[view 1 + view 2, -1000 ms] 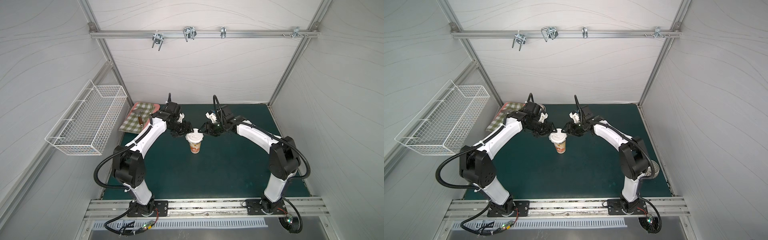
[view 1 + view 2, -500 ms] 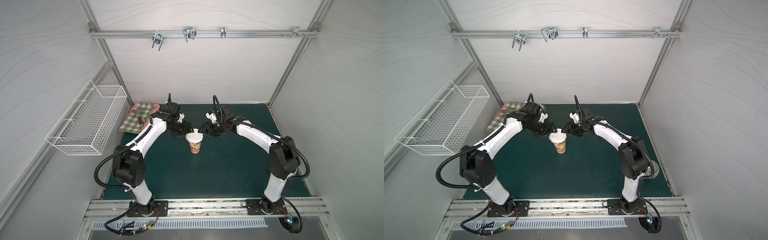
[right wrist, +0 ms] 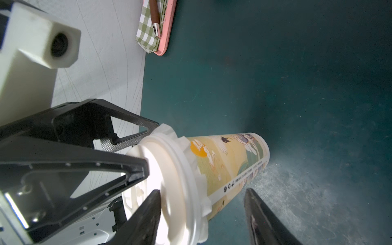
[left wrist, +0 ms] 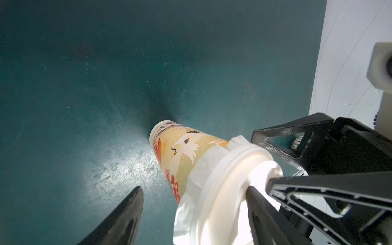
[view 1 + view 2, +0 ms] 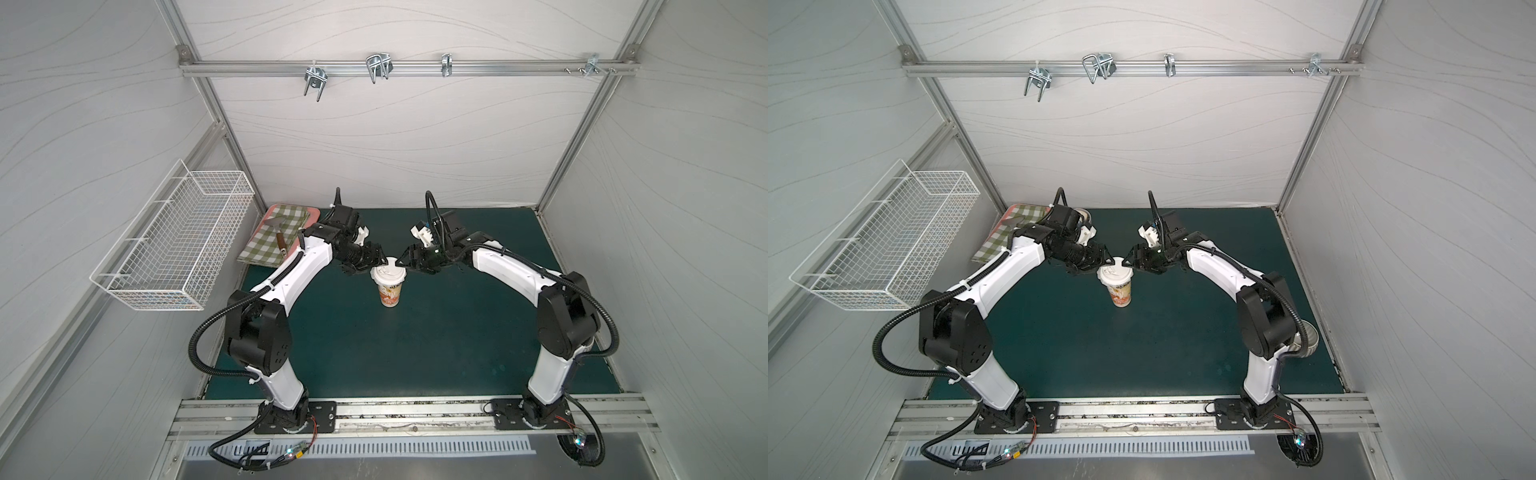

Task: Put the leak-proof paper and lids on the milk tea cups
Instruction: Secure the cup lid on the cup.

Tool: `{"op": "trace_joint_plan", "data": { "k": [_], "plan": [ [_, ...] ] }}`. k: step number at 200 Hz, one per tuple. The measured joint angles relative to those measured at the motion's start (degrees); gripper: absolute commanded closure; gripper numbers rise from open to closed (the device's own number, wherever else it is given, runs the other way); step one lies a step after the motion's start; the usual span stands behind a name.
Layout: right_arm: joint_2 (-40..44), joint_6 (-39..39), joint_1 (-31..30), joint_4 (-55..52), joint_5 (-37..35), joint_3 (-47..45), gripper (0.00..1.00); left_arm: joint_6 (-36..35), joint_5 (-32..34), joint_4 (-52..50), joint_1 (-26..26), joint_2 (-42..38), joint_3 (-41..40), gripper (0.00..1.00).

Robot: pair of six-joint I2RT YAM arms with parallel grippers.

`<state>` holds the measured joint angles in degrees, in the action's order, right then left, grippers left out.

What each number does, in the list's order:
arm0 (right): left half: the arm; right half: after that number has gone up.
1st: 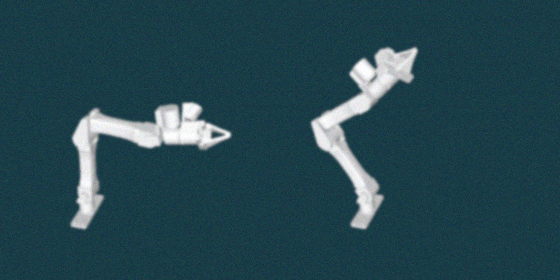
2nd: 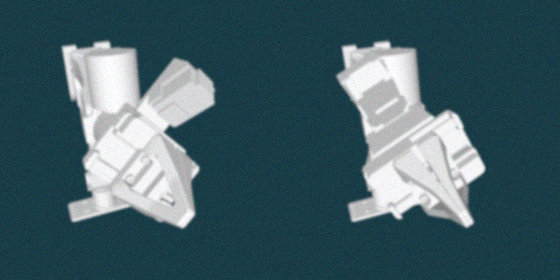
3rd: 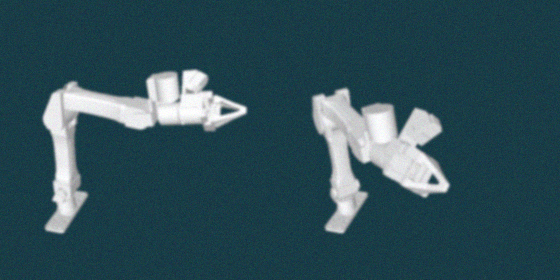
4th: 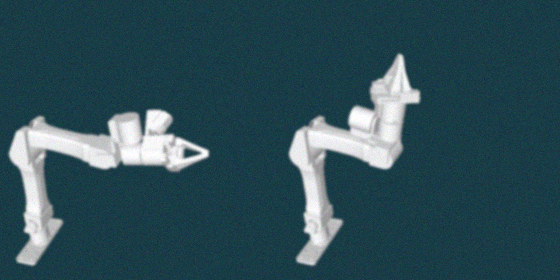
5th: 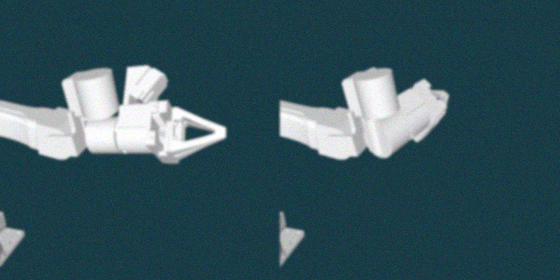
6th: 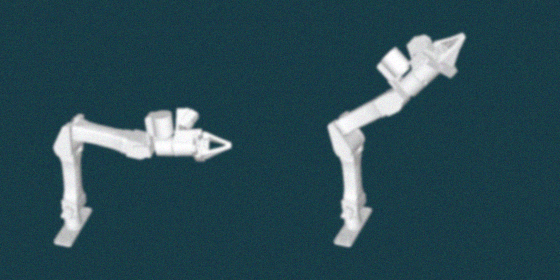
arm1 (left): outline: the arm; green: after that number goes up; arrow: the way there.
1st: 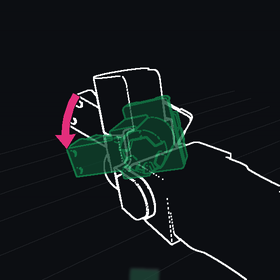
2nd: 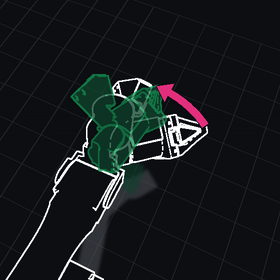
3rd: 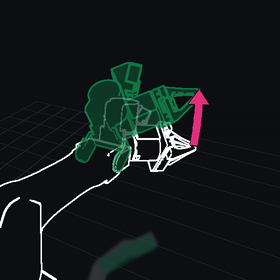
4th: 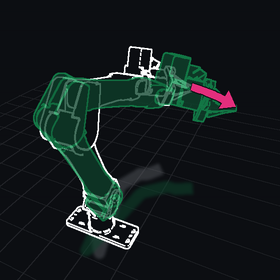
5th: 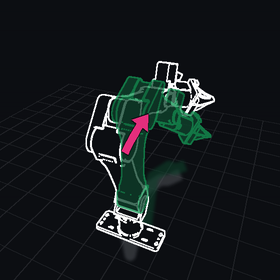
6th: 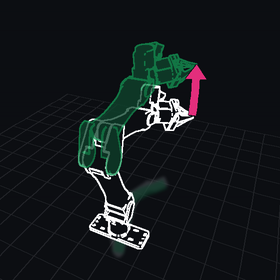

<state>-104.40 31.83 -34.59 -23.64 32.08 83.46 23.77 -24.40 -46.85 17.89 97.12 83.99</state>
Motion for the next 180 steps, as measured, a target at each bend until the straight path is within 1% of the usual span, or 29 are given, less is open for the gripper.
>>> {"op": "trace_joint_plan", "data": {
  "k": [19,50,79,110,123,160,176,180],
  "plan": [
    [-0.24,-0.33,-0.09,0.04,0.44,0.09,0.45,-0.02,-0.17,0.28,0.0,0.0,-0.22,0.23],
    [-0.57,-0.37,-0.13,0.02,1.01,0.52,0.45,0.0,-0.2,0.31,-0.02,-0.11,-0.22,0.23],
    [-0.66,-0.39,-0.17,-0.02,0.98,0.61,0.45,0.02,-0.04,-0.33,0.0,-0.74,-0.2,0.2],
    [-0.72,-0.39,-0.17,0.0,0.98,0.63,0.45,0.44,0.15,-1.88,-0.39,-2.58,-0.11,0.21],
    [-0.72,-0.39,-0.17,0.0,0.96,0.63,0.45,0.66,0.11,-2.16,-0.7,-3.69,-0.11,0.22],
    [-0.74,-0.39,-0.17,0.0,0.96,0.66,0.45,1.66,-0.48,-2.03,-1.86,-6.29,-0.5,0.32],
    [-0.74,-0.39,-0.17,0.0,0.96,0.66,0.45,1.99,-1.16,-1.55,-2.23,-6.88,-1.68,0.33],
    [-0.76,-0.39,-0.17,0.0,0.98,0.66,0.45,2.03,-1.31,-1.49,-2.27,-6.97,-2.05,0.36]
  ]
}}
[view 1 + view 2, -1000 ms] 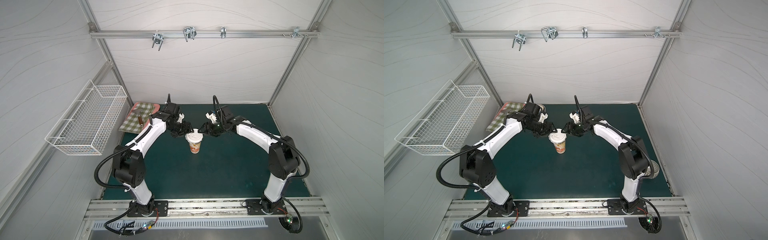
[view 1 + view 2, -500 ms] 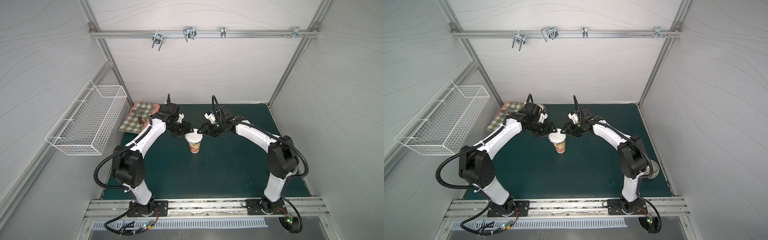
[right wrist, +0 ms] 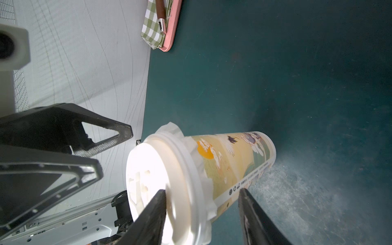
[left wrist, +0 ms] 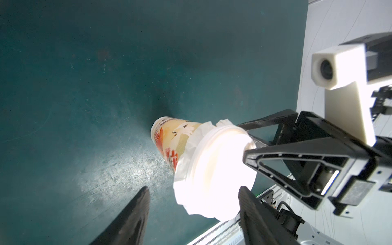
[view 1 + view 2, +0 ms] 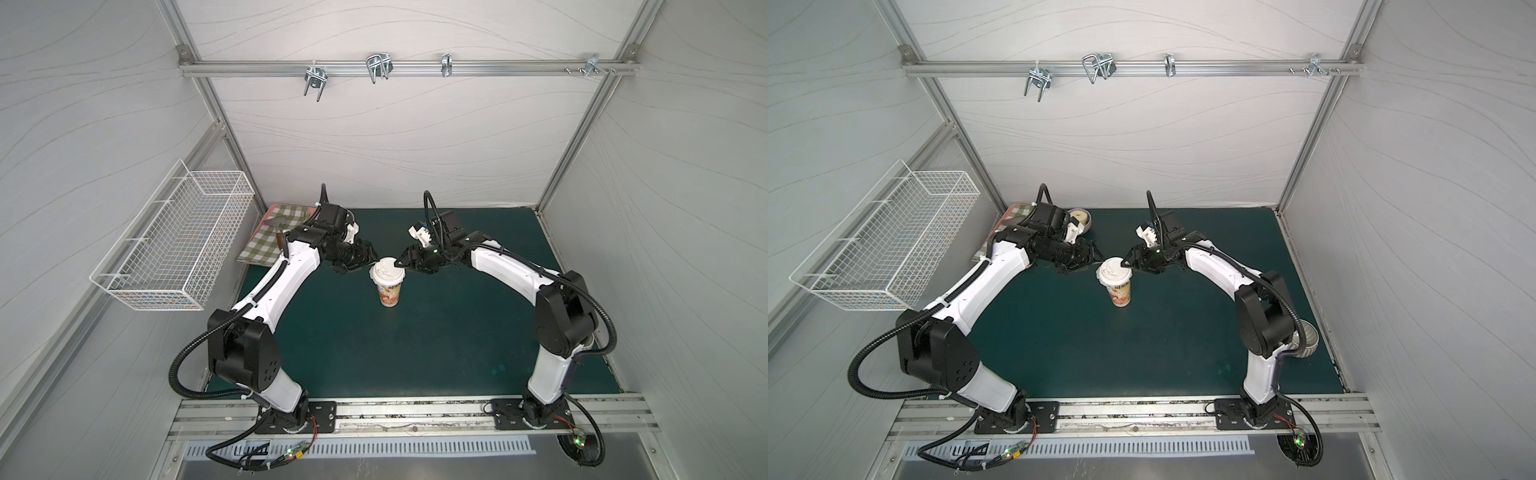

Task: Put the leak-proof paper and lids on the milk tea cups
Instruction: Secure the cup lid on the cup.

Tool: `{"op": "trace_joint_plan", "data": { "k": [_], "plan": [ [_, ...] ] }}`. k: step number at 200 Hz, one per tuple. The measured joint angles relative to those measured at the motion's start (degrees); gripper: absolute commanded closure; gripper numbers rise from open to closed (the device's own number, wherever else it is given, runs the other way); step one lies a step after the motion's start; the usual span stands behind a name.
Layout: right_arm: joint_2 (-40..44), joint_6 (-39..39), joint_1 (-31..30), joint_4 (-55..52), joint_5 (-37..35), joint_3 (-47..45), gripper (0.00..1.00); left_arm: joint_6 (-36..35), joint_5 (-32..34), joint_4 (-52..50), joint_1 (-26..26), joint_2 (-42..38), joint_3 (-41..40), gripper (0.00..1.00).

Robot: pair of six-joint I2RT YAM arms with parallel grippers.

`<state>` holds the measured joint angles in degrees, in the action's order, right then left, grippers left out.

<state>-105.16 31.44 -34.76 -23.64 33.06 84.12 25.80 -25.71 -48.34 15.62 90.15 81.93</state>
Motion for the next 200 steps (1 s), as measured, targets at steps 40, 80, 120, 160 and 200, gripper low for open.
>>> {"op": "trace_joint_plan", "data": {
  "k": [40,80,120,160,200],
  "plan": [
    [0.0,0.0,0.0,0.0,0.0,0.0,0.45,1.03,-2.54,1.42,-0.44,-0.04,-2.75,0.45],
    [0.0,-0.02,0.0,0.0,0.0,0.0,0.45,2.01,-6.01,4.5,-1.29,-0.04,-5.44,0.49],
    [0.0,-0.02,-0.02,0.0,0.0,0.0,0.45,2.91,-8.59,7.5,-2.05,-0.22,-7.45,0.52],
    [0.0,-0.02,-0.04,0.0,0.0,0.0,0.46,3.19,-9.68,10.62,-2.4,-0.85,-9.79,0.55],
    [0.0,-0.02,-0.04,0.0,0.0,0.0,0.46,3.15,-9.99,13.44,-2.54,-1.86,-12.13,0.56]
  ]
}}
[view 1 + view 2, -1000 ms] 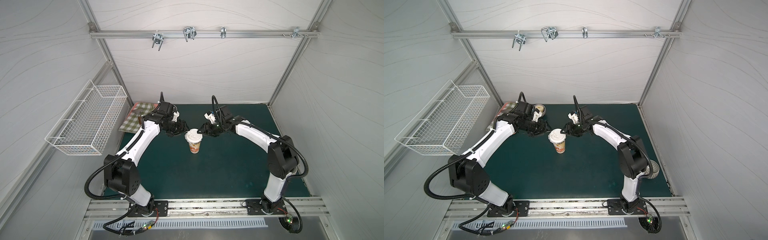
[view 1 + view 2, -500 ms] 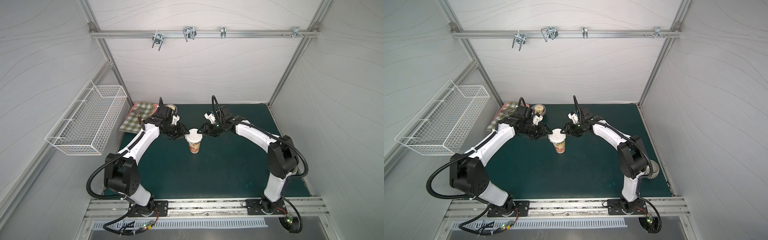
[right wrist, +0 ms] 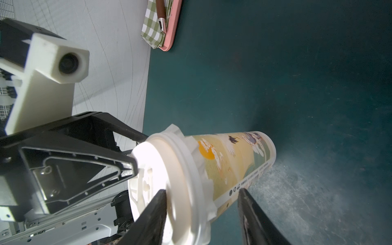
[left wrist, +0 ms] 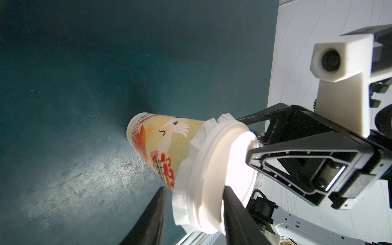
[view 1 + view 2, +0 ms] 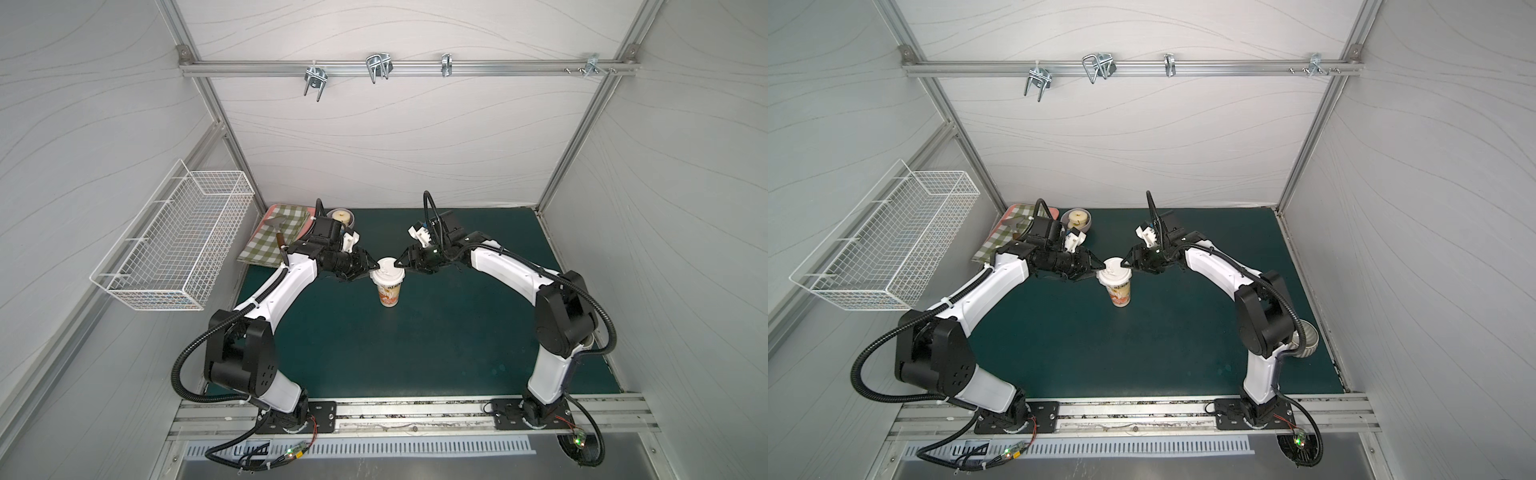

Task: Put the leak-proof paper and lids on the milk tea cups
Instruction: Secure the cup lid on the cup.

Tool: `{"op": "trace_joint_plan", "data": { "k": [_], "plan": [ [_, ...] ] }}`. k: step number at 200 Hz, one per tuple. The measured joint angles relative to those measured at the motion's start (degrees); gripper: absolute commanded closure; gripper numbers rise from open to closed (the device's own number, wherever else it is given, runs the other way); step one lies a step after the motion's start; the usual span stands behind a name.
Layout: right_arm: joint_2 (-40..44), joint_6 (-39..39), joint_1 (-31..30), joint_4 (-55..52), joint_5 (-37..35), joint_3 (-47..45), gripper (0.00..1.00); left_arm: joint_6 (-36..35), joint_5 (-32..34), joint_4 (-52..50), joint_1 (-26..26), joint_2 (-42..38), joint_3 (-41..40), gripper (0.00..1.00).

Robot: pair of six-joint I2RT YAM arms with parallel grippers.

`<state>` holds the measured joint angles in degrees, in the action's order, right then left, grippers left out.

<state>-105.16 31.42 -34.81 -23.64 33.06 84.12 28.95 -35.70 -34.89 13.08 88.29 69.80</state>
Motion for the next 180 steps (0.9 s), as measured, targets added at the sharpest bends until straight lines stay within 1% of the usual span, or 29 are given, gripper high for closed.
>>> {"op": "trace_joint_plan", "data": {
  "k": [31,82,119,155,180],
  "plan": [
    [-0.02,0.0,0.0,0.0,0.0,0.0,0.46,0.0,-0.55,1.75,-0.22,-0.48,-1.27,0.56],
    [-0.02,0.0,-0.02,0.0,0.02,0.0,0.45,0.31,-0.46,1.55,-0.33,-0.96,-1.33,0.51],
    [-0.02,0.0,-0.09,0.0,0.04,0.0,0.45,2.47,-0.61,0.74,-0.85,-2.84,-1.29,0.49],
    [-0.02,0.02,-0.09,0.02,0.04,0.0,0.44,5.68,-2.6,2.69,-3.76,-5.84,-2.27,0.51],
    [-0.02,0.02,-0.09,0.0,0.04,0.0,0.44,5.97,-3.1,3.02,-4.46,-5.64,-3.08,0.55]
  ]
}}
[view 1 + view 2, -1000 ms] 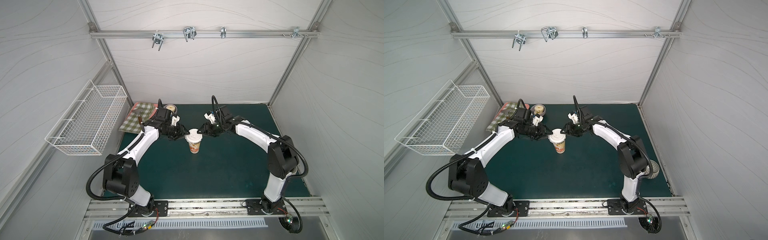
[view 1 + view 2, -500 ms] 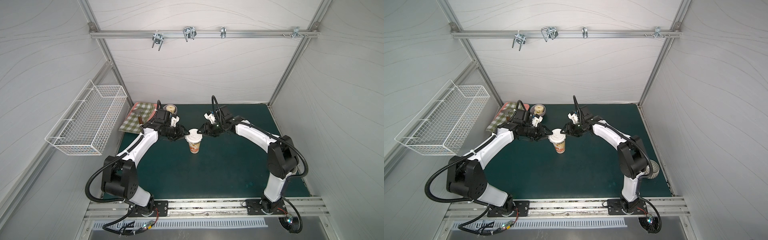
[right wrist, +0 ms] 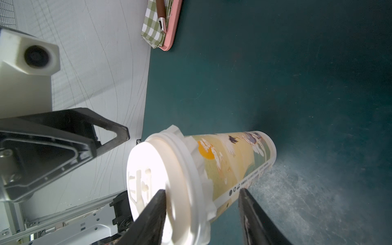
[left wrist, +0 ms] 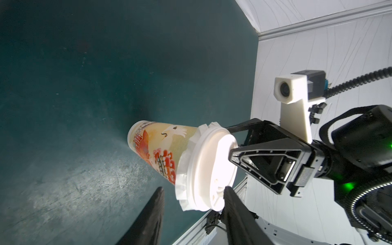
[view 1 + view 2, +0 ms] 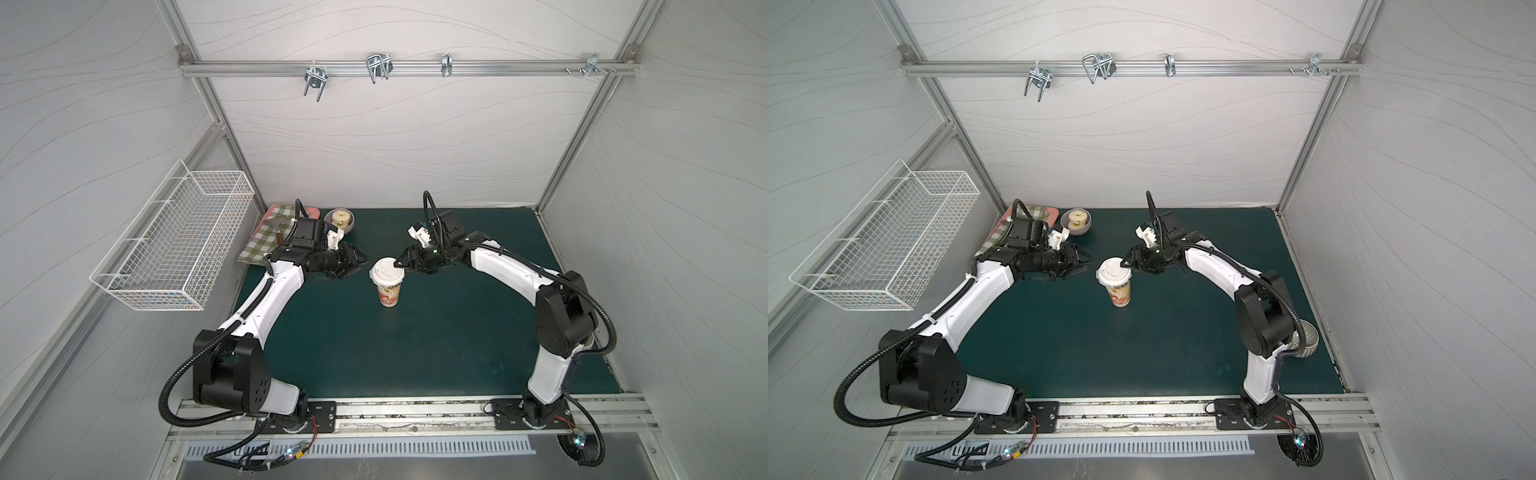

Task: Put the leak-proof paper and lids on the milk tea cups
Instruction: Secure the cup lid on the cup.

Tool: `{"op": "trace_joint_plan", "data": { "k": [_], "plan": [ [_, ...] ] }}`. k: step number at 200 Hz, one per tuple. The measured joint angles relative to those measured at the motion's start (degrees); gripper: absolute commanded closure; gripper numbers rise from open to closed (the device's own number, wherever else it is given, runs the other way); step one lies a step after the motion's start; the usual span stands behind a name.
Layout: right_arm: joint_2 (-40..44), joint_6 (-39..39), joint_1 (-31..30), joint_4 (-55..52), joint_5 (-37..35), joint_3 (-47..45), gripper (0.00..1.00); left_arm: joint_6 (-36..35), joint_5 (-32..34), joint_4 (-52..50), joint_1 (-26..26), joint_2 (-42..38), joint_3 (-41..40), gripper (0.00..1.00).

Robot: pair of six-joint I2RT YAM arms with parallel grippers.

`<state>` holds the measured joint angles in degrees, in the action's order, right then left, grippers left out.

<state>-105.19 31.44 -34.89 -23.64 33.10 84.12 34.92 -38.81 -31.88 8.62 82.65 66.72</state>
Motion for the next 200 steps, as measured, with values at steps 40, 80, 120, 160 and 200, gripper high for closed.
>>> {"op": "trace_joint_plan", "data": {
  "k": [40,80,120,160,200],
  "plan": [
    [0.0,0.0,0.0,0.0,0.0,0.0,0.45,-0.04,-1.16,0.11,0.0,2.08,-2.05,0.58],
    [0.0,0.0,0.0,0.02,0.0,0.0,0.44,-0.04,-2.58,0.87,0.0,2.78,-2.47,0.58],
    [0.0,0.0,0.0,0.0,0.0,0.0,0.45,0.07,-4.11,2.95,0.0,2.8,-2.84,0.58],
    [0.0,0.0,0.0,0.02,0.0,0.0,0.44,0.02,-4.74,3.13,0.02,3.58,-2.99,0.58],
    [-0.04,0.02,0.02,0.02,0.02,0.0,0.44,-0.26,-5.51,3.72,0.33,4.28,-3.19,0.58]
  ]
}}
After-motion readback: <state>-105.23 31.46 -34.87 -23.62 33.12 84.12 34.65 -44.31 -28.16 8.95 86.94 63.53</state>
